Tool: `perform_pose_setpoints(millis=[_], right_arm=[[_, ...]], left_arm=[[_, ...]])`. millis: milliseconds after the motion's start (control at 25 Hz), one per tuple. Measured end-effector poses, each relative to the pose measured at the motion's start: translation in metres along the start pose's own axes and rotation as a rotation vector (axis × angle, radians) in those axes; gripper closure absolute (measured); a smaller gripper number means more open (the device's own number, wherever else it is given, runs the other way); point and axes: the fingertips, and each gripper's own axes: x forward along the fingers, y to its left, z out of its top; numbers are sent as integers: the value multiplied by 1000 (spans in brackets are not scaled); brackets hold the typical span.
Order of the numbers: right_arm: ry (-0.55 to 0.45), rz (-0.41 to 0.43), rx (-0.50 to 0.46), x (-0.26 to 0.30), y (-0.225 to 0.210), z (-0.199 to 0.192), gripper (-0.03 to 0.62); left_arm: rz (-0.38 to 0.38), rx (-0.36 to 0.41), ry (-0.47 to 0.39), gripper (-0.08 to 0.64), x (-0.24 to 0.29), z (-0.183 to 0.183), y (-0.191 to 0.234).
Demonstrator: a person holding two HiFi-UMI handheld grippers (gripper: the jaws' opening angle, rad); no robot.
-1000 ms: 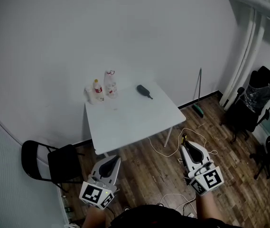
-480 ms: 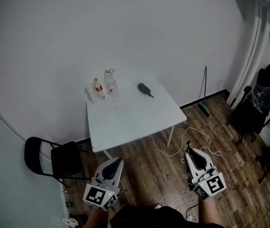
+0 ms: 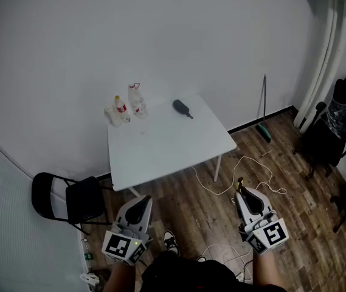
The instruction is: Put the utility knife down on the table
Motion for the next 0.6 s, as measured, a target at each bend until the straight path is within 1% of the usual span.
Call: perform_pose_setpoints(millis=[120, 240, 400, 600], right_arm=[[8, -22, -15, 1, -13, -1, 529], [17, -34, -17, 12, -21, -5, 529], [23, -18, -33, 34, -24, -5, 529], [28, 5, -39, 83, -23, -9, 529]], left_arm=[[-10, 2, -13, 534, 14, -2, 9], [-13, -11, -9, 534, 26, -9, 18], [-12, -17, -17, 532, 43, -8, 31], [-7, -24, -20, 532, 64, -12, 68]])
